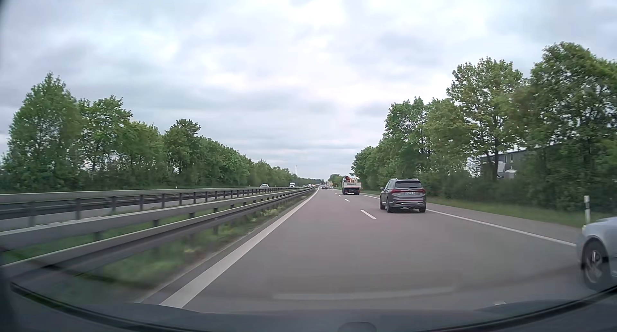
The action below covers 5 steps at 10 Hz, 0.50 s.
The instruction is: Follow the waypoints while adhering to traffic rules and regulations
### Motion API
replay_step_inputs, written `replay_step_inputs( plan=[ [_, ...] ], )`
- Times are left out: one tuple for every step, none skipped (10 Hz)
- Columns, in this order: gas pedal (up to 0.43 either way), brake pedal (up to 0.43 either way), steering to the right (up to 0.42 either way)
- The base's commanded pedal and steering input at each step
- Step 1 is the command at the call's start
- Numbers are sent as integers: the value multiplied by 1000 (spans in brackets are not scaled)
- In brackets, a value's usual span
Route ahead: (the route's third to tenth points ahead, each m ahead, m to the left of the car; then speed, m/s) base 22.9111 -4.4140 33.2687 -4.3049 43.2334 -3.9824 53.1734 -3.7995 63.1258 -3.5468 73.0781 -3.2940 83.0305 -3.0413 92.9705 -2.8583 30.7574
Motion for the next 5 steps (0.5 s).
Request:
replay_step_inputs(
  plan=[
    [260, 0, 0],
    [260, 0, 0],
    [260, 0, 1],
    [260, 0, 0],
    [260, 0, 0]
  ],
)
